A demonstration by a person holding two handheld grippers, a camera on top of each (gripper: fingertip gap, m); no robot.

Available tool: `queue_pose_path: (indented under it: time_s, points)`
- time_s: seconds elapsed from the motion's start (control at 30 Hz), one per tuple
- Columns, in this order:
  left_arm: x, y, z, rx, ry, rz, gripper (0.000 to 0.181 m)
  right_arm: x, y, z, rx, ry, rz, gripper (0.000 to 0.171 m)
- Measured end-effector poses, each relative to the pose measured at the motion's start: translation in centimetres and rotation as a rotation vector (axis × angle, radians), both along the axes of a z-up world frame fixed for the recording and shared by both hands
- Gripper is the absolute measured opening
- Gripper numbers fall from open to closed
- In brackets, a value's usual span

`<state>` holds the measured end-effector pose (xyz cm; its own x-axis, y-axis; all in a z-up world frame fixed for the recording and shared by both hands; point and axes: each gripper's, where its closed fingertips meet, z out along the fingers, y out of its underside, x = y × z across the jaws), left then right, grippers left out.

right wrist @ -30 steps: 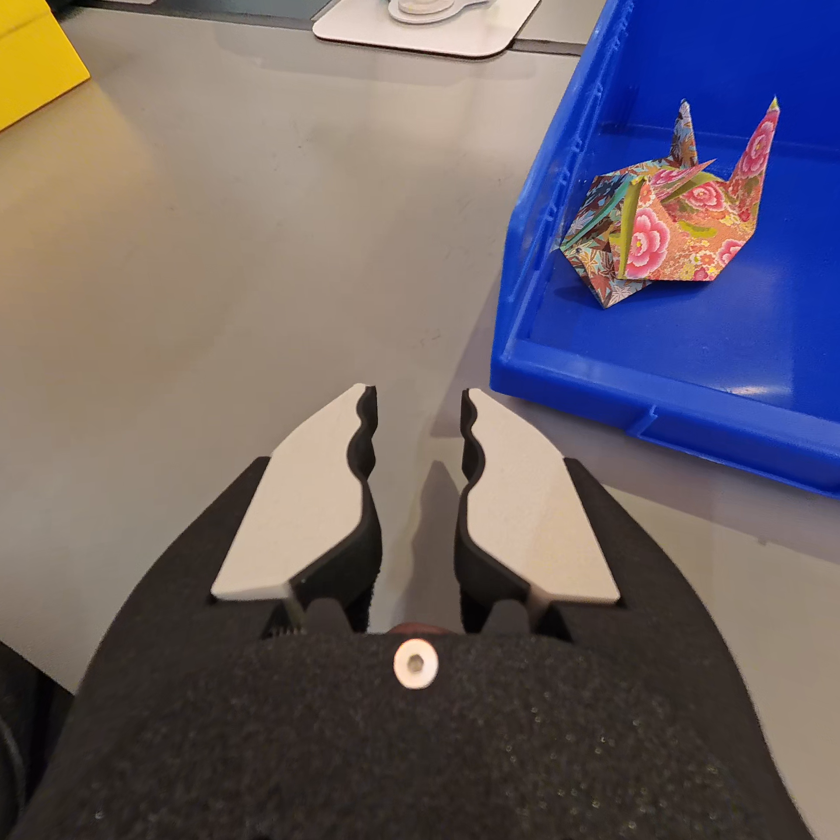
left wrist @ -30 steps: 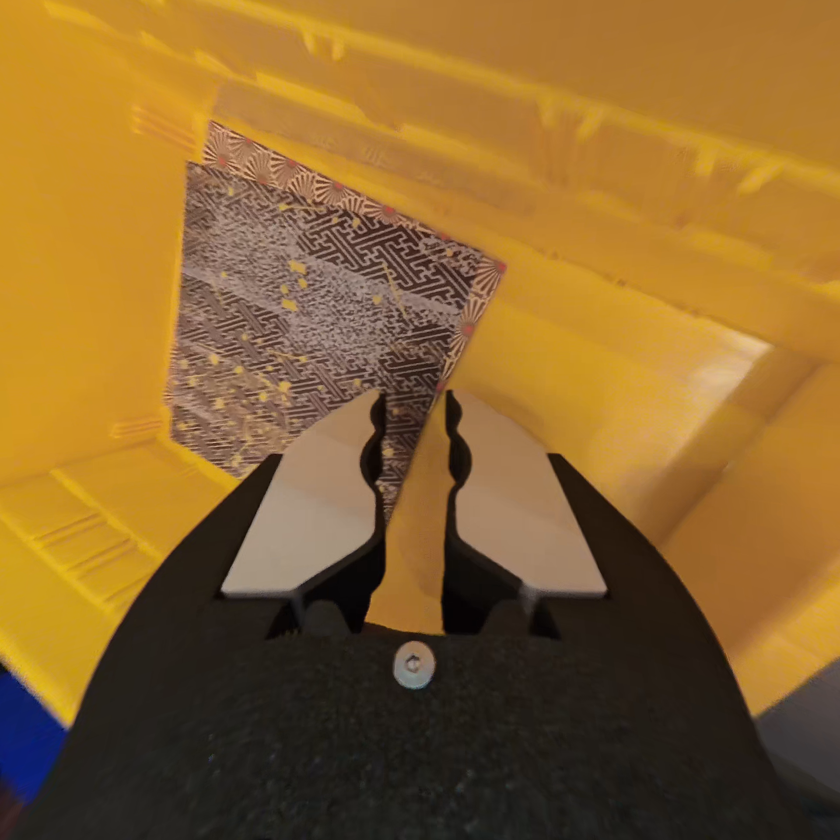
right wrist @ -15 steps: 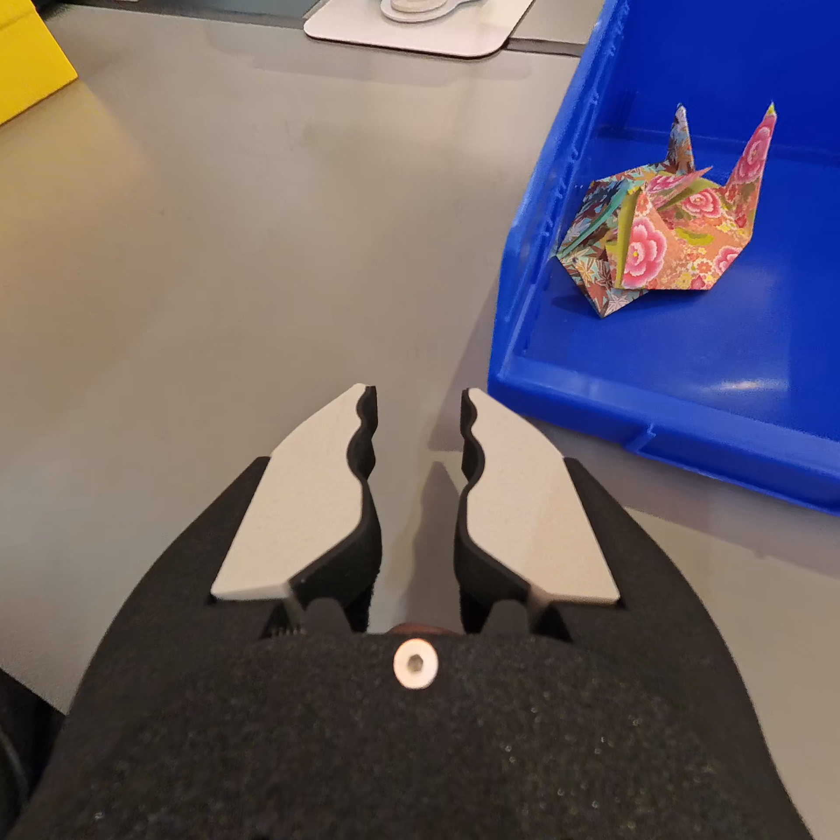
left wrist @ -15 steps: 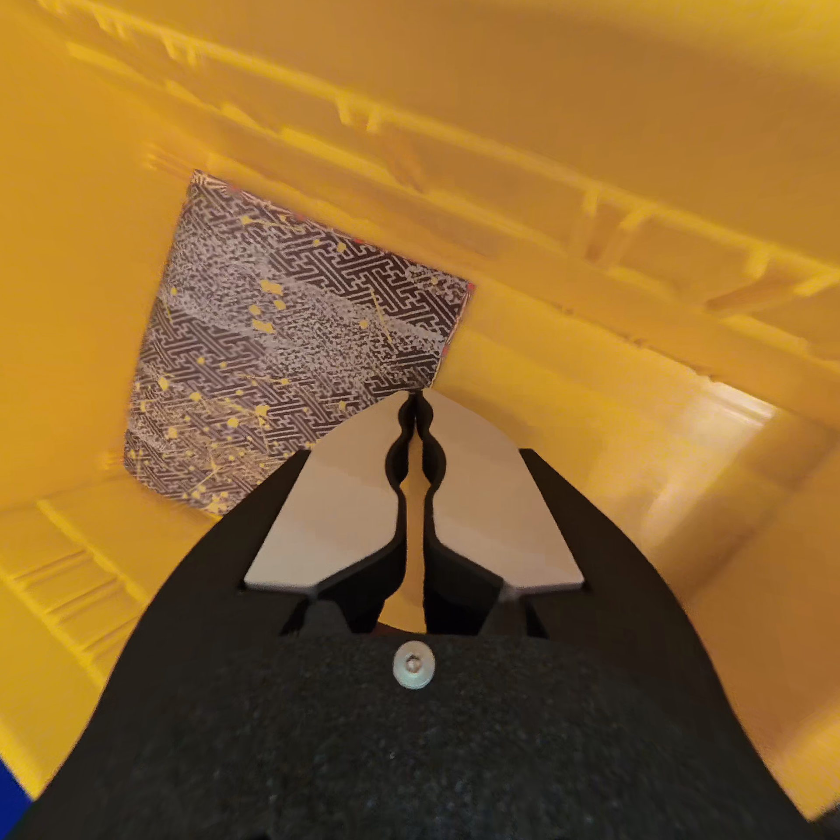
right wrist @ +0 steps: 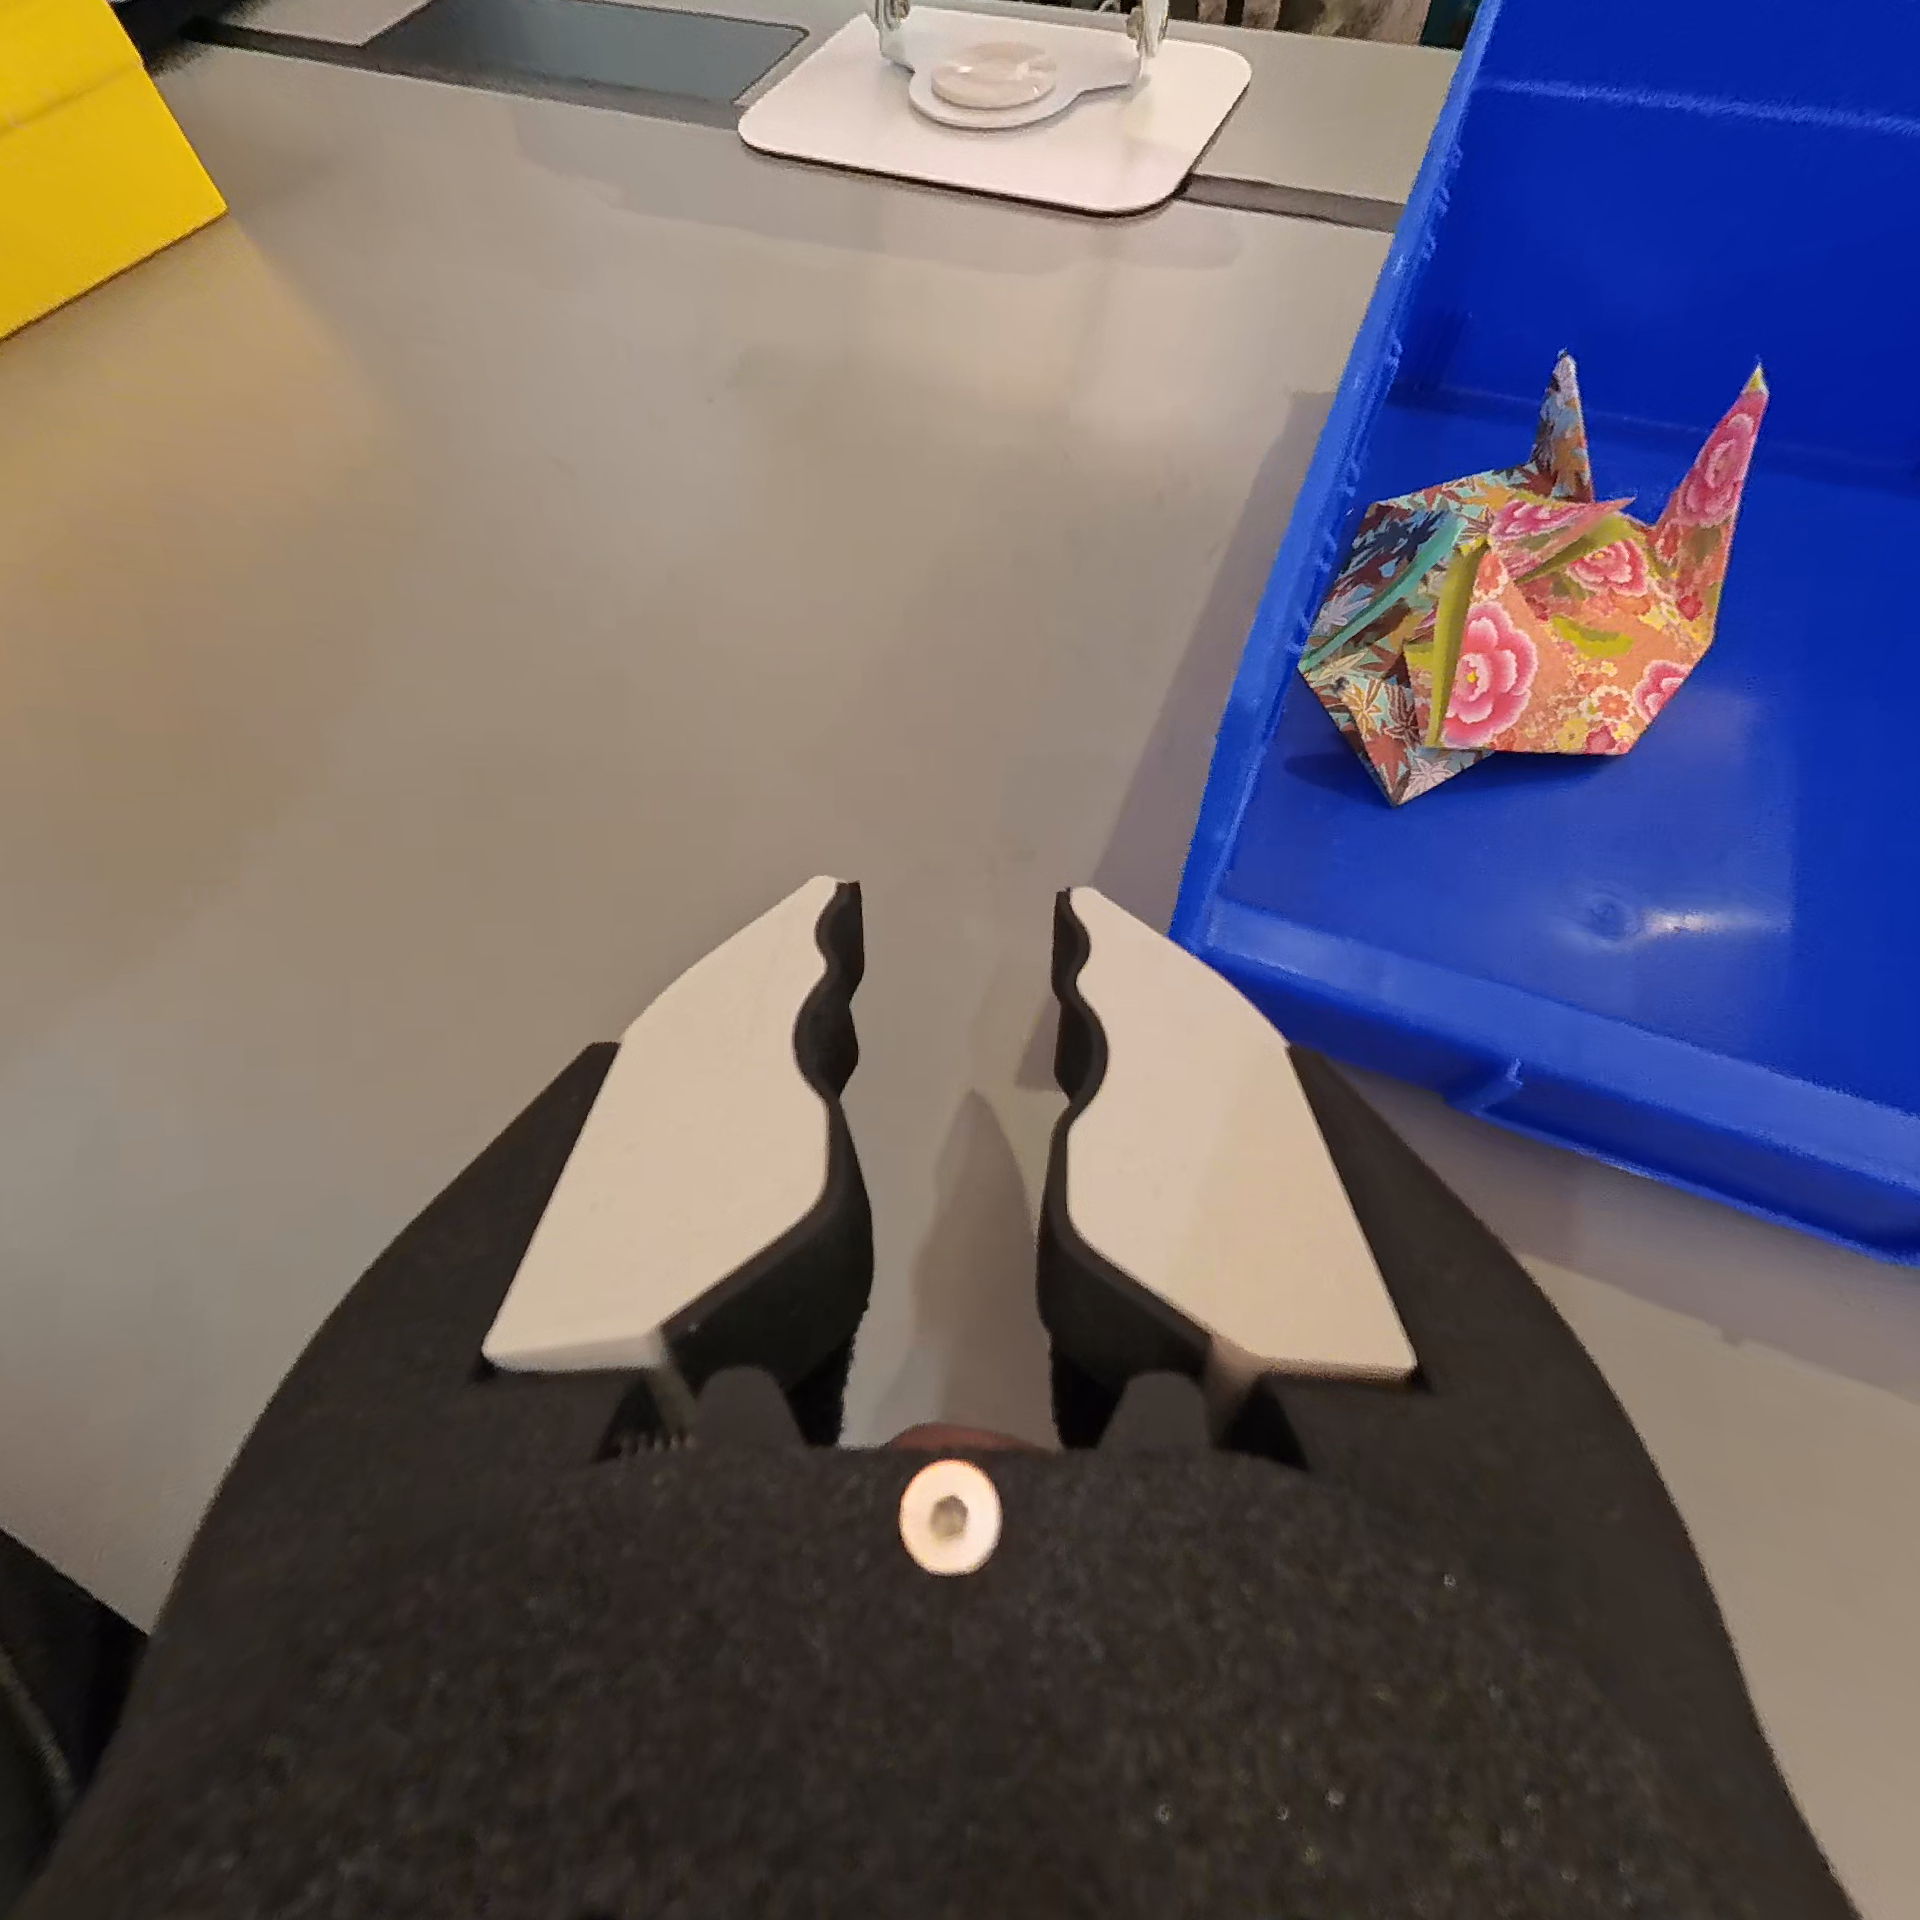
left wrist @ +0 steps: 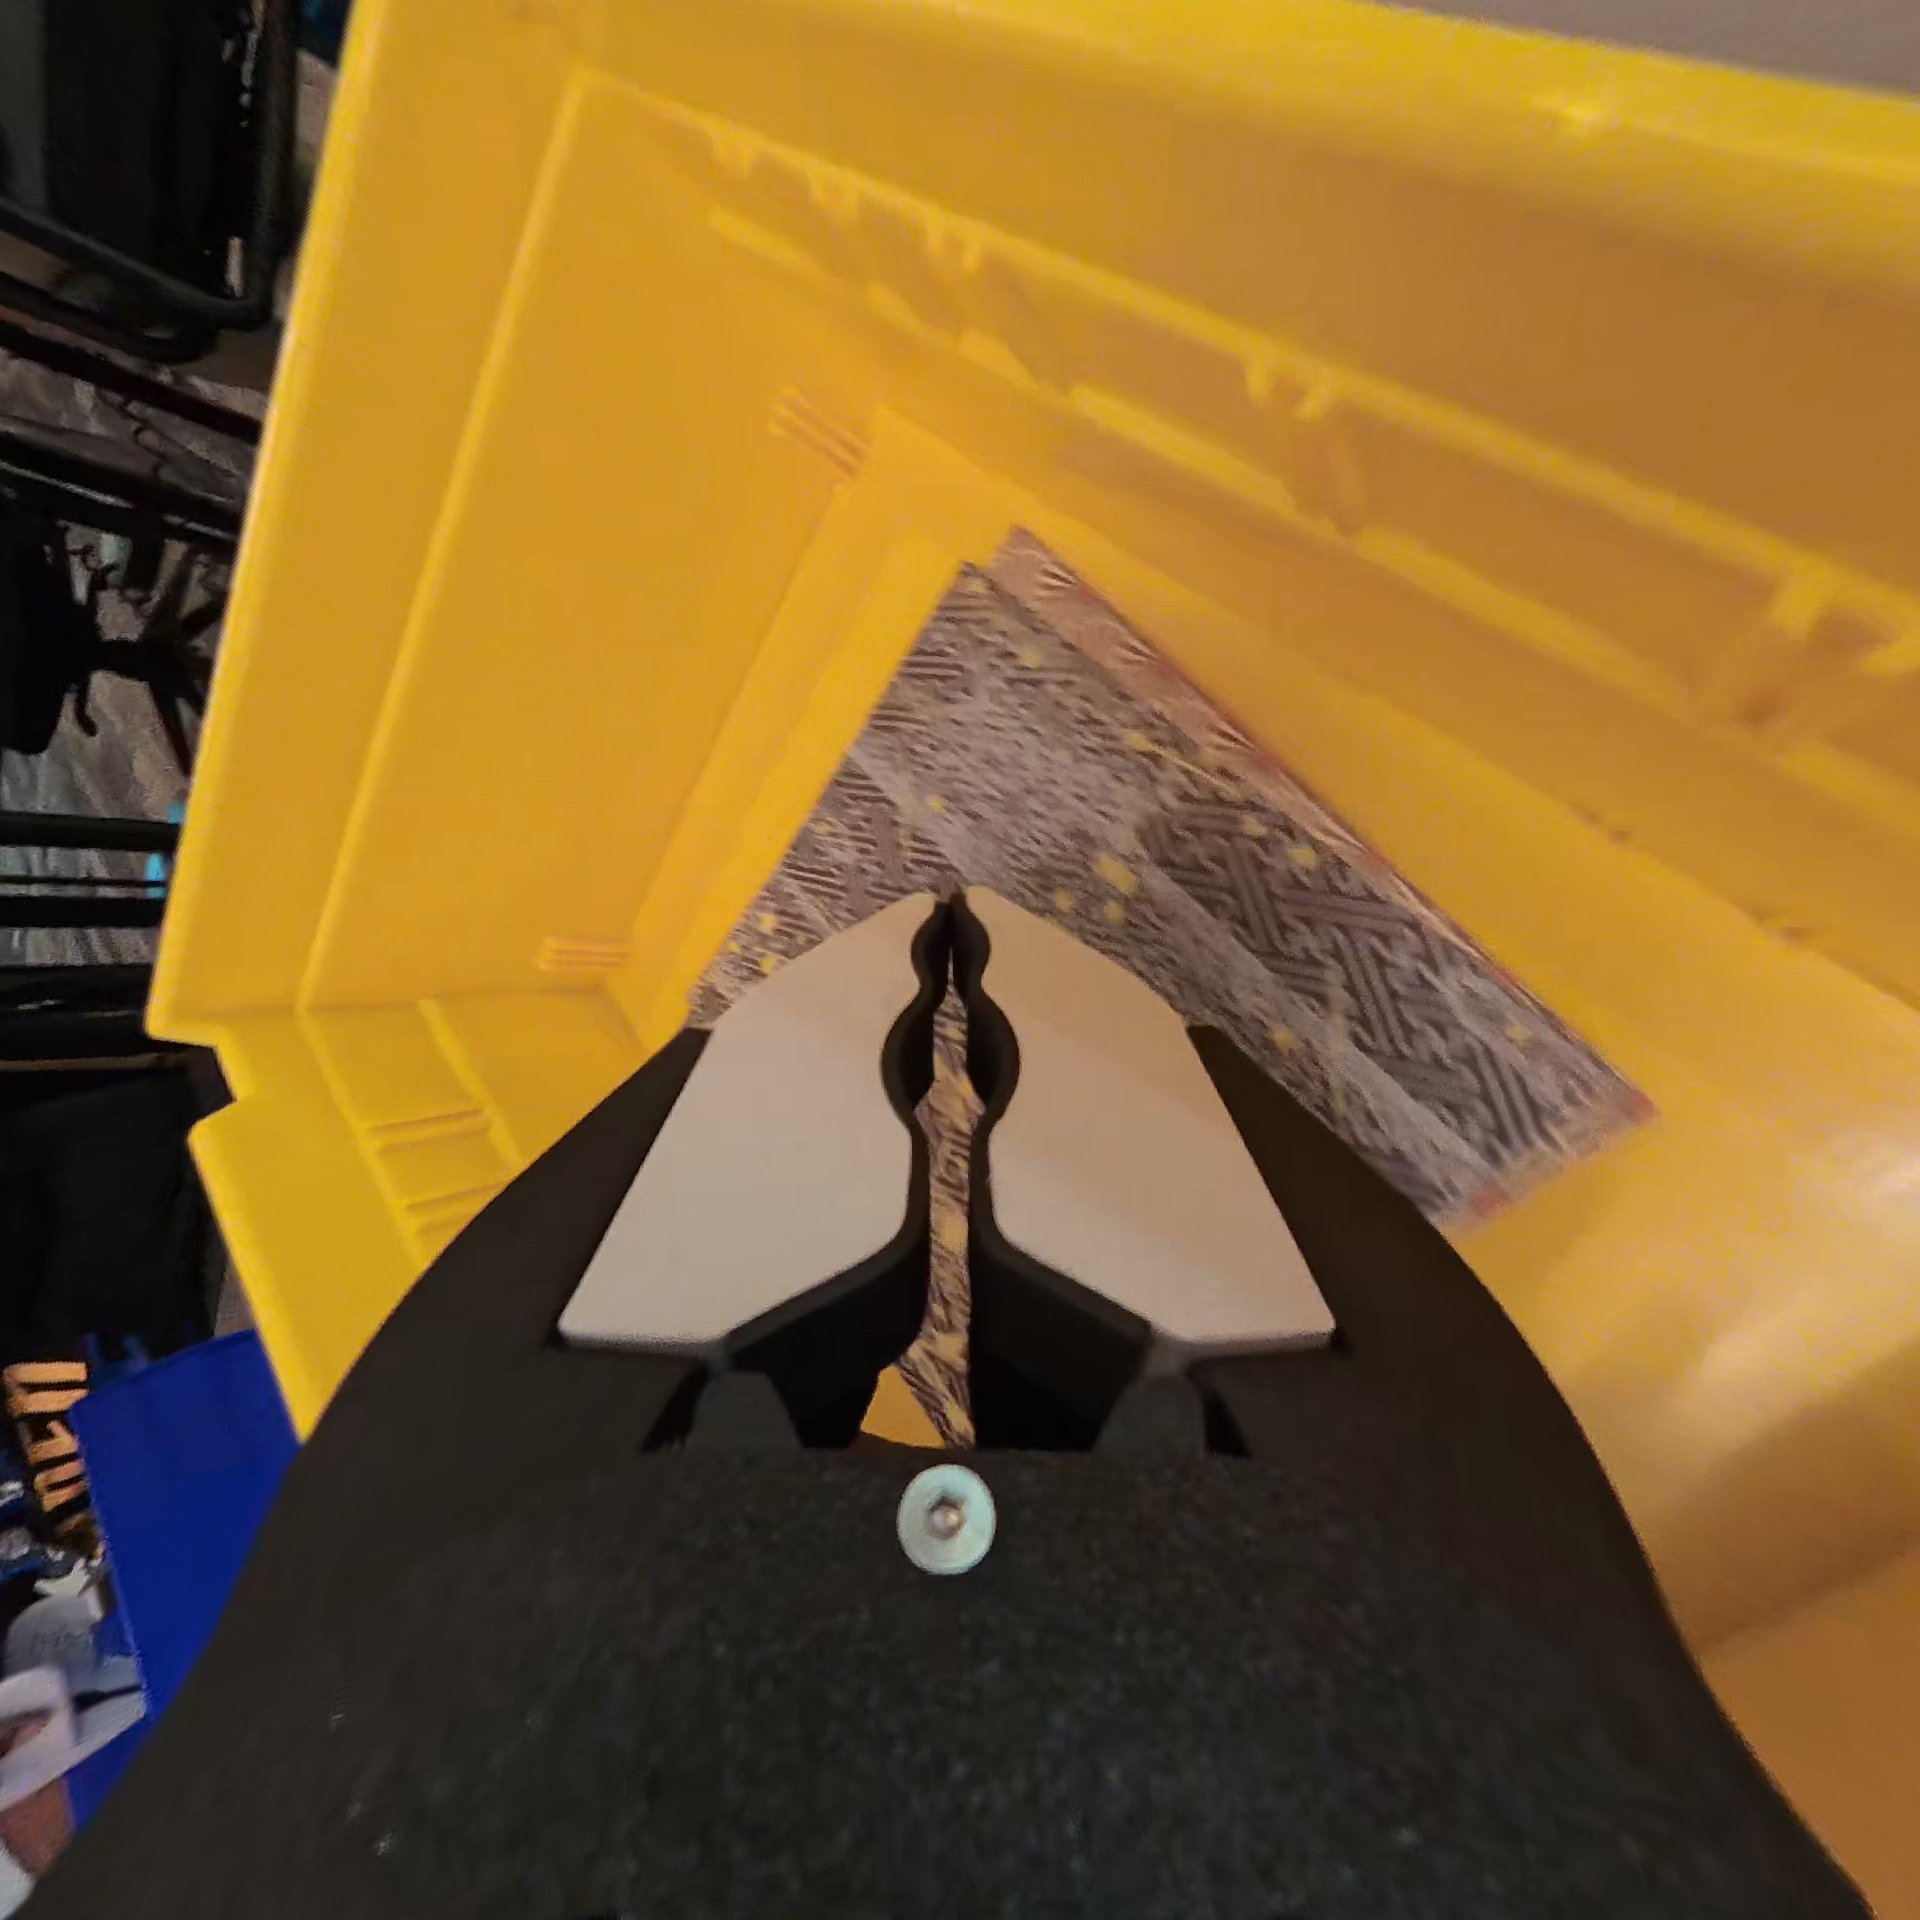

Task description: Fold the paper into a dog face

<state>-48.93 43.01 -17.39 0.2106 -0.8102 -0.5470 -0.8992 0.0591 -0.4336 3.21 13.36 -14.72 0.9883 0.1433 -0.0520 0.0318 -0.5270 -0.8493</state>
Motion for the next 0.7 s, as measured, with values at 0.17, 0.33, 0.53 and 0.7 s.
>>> queue_pose_path:
  time_s: [0.17,0.33,0.53,0.7]
  points:
    - [0.8,-1.2,-0.8,-0.218,-0.097,0.083,0.018,0.0,-0.1,0.1,0.001,0.005,0.001,0.034]
    - [1.7,-4.1,-1.5,-0.387,-0.09,0.048,0.067,0.3,-0.2,0.2,0.006,0.011,-0.007,0.034]
    - [2.0,-5.4,-2.7,-0.424,-0.034,0.024,0.072,-0.2,-0.2,0.0,0.0,0.006,0.008,0.034]
    - [2.1,-5.8,-3.0,-0.344,-0.01,0.013,0.005,0.1,-0.3,0.3,0.01,0.014,0.0,0.034]
